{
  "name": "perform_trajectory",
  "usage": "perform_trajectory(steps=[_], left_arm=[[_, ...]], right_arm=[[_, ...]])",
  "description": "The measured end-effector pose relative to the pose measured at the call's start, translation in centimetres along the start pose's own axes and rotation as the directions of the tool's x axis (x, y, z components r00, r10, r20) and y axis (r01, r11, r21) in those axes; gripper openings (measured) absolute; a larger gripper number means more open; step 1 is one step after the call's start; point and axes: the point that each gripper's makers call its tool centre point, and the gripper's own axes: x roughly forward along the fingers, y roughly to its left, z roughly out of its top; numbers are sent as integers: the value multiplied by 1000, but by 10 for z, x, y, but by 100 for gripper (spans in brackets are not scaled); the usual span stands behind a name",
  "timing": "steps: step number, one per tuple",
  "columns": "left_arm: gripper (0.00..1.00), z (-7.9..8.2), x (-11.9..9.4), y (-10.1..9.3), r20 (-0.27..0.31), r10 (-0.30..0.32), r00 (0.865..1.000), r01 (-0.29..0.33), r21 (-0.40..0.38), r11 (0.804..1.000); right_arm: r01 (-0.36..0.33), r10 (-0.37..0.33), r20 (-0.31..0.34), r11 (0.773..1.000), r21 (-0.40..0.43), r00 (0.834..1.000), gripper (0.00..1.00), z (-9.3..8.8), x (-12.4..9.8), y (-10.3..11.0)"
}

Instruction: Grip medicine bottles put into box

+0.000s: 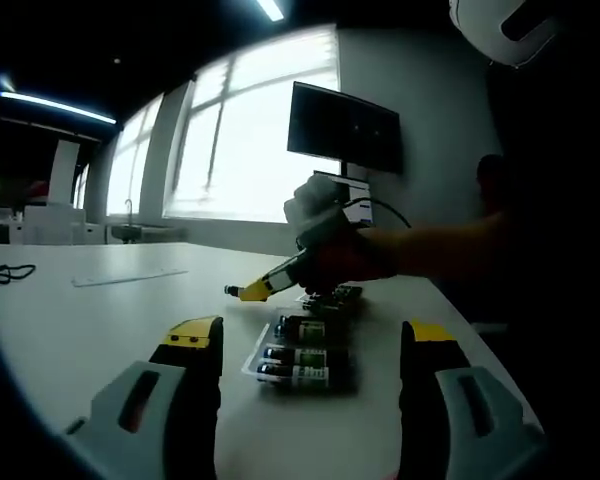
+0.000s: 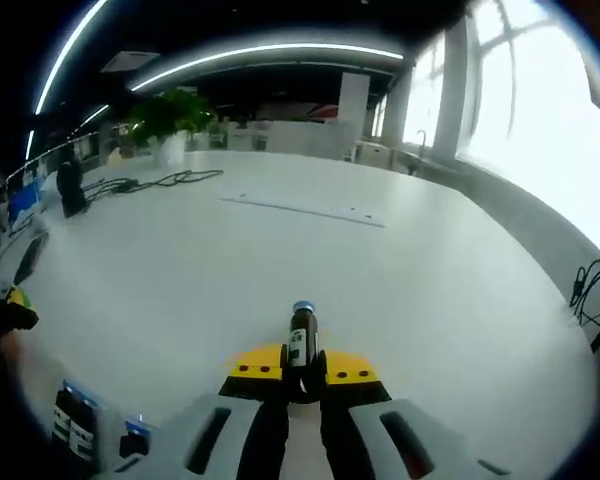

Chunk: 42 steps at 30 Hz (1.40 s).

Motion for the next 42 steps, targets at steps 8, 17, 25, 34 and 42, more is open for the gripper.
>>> perform_trajectory(steps=[8,17,25,34,42], left_arm=[[64,1,-1,0,6,2,1000,-2,5,1000],[64,2,-1,-1,9,-6,1000,6,7,1000],[64,0,-3,1,8,-1,1000,1,8,1000],[64,0,-3,1,4,3,1000,-3,13,1000],[64,-1,-1,1,-1,6,1000,-6,13,1000]], right_arm=[[-35,34,64,999,19,997,7,19,-29,13],[-100,95,71,992,71,993,8,7,-54,42],[-152,150,58,988,33,987,8,4,-78,57],[-213,212,19,976,35,977,8,-13,-93,80],[-259,259,3,964,61,966,8,-26,-99,105]])
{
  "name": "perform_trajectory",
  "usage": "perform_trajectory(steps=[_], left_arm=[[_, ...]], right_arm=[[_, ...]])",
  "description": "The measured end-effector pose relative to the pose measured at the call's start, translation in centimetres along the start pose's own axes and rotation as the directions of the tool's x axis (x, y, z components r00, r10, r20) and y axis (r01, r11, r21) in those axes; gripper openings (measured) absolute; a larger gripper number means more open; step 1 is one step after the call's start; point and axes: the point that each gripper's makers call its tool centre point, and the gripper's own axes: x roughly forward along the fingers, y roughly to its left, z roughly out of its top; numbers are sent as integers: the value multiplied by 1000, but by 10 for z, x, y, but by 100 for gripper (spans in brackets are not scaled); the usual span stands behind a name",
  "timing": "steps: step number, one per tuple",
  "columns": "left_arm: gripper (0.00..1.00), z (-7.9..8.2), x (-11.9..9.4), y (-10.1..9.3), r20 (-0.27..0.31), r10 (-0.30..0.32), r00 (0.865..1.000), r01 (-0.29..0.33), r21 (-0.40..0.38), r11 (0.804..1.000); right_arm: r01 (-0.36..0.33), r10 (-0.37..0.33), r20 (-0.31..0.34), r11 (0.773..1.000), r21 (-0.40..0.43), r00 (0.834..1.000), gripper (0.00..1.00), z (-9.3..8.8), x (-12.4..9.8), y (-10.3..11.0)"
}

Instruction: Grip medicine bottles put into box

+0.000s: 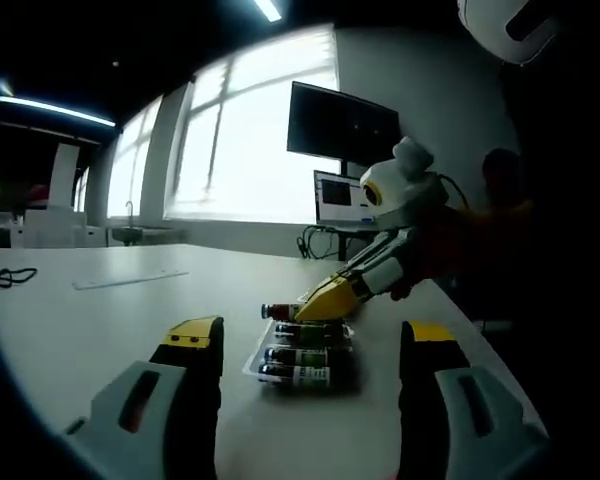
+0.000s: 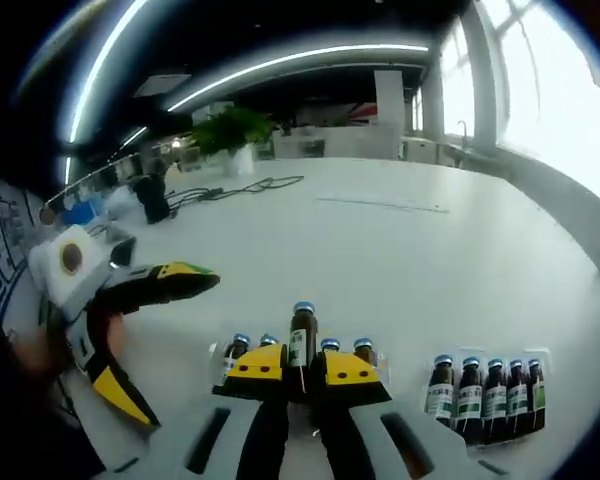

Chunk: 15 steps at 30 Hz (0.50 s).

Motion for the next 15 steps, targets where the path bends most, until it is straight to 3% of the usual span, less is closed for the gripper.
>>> perform_trajectory(steps=[10,15], left_arm=[[64,0,0,1,0,6,1000,-6,0,1000],[64,-1,0,2,-1,7,1000,-7,0,1000]], right_arm=[[-10,10,-31,1000,-3,999,8,-17,-1,5],[2,-3,-20,1000,-24,1000,8,-15,0,3]])
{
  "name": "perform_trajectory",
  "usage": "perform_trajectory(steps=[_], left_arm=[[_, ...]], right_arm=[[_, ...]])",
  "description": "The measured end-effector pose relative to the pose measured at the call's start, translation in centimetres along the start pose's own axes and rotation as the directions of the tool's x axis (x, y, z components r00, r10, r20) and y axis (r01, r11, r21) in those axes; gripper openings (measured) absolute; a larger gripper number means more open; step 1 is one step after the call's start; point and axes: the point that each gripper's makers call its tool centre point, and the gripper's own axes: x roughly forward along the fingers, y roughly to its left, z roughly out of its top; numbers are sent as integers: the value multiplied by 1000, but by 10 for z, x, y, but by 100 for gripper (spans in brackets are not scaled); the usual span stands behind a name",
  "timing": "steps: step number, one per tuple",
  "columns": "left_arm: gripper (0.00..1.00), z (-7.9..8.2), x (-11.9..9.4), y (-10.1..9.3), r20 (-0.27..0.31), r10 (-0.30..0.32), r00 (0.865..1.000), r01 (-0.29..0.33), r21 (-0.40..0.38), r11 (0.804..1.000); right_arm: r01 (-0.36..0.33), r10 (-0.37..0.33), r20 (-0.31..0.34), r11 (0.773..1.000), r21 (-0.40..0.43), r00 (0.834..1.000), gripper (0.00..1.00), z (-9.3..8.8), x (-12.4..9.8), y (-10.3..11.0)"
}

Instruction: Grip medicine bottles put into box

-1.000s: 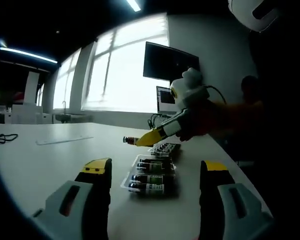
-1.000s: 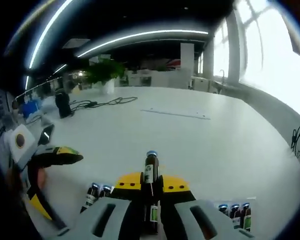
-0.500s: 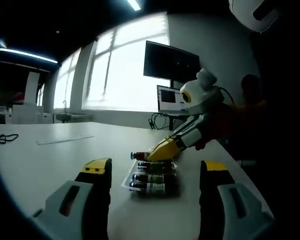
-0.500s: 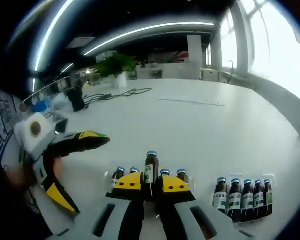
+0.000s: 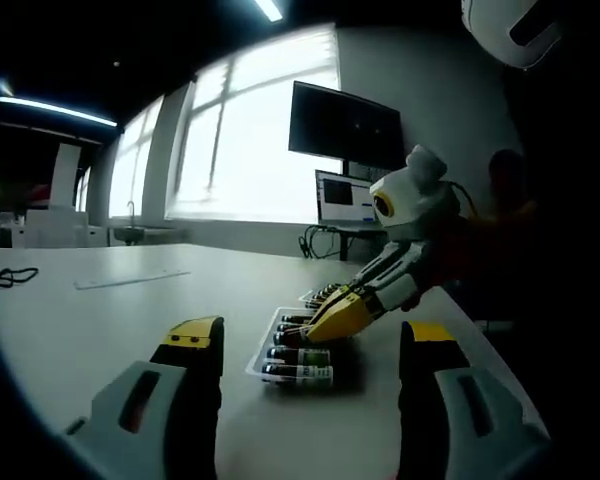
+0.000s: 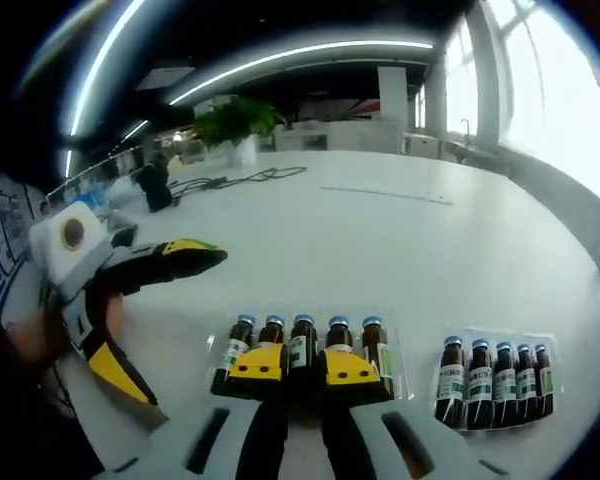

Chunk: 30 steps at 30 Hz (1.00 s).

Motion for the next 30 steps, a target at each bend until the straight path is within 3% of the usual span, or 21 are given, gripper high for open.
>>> perform_trajectory(steps=[3,10,19,30], left_arm=[[64,-1,-1,0,-1,0,1000,0,1,1000],[64,0,0,-1,-3,-1,1000,1,2,1000],[64,0,0,0,-2,4,1000,-4,2,1000],[64,0,0,-1,-1,2,1000,-2,3,1000]], right_arm=[[-1,1,-3,1000,-13,1000,8,-1,0,0],[21,-21,68,1000,-8,997,8,21,-9,-9],[0,3,40,997,-77,999,0,9,-2,1],[2,2,45,996,-89,999,0,11,-4,0]])
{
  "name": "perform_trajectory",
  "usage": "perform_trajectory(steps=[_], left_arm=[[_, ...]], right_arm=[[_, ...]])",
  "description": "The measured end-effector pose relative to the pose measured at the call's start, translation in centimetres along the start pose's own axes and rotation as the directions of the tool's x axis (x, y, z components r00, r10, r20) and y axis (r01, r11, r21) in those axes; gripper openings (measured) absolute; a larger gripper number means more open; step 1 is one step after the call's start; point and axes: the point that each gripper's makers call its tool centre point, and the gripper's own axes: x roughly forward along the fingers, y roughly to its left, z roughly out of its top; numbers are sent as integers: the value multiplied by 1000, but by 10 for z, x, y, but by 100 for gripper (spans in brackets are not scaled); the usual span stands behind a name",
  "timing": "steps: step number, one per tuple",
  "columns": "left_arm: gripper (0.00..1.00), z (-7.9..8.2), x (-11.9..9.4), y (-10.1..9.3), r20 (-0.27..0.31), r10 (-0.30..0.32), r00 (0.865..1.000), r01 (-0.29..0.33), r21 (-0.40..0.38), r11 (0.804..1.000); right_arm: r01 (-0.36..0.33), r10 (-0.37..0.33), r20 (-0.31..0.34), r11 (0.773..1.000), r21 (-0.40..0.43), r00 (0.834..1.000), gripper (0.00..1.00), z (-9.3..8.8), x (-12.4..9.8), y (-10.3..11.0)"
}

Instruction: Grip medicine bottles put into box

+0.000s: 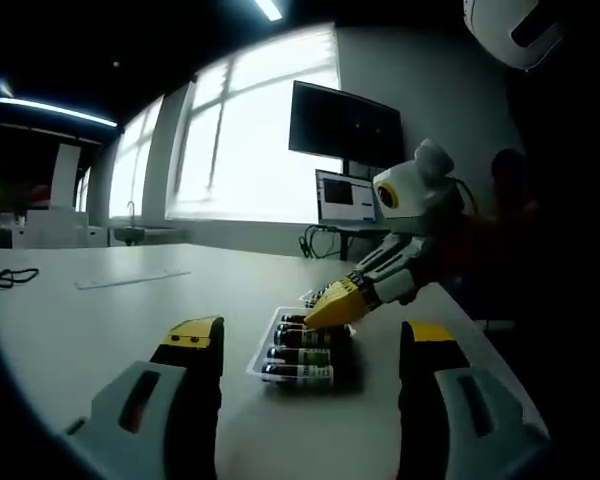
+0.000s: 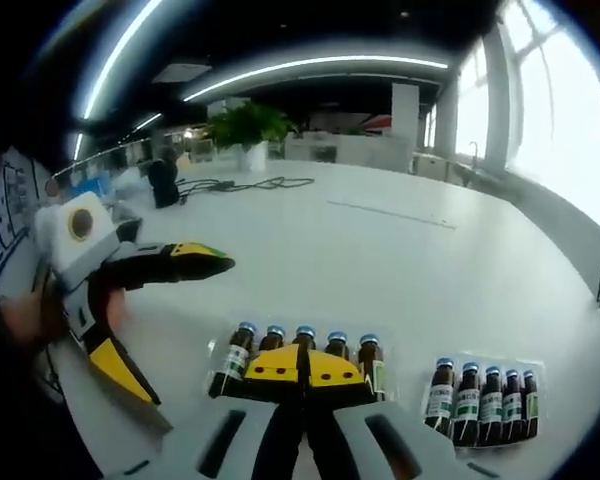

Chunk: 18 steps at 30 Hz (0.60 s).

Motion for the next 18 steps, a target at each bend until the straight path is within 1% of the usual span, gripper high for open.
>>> perform_trajectory(steps=[5,8,14,18], left_arm=[[64,0,-1,1,1,0,1000,0,-1,1000],[64,-1,-1,1,0,1,1000,-1,1,1000],[64,-1,-2,1,1,1,1000,-1,2,1000],[64,-1,-2,1,1,0,1000,0,2,1000]], right_arm=[[-7,6,-15,1000,-24,1000,0,-5,2,4],[4,-5,-11,999,-46,1000,0,-5,2,3],[16,-17,-8,995,-102,1000,0,-5,1,2],[29,-30,-5,987,-155,1000,0,-5,2,4]])
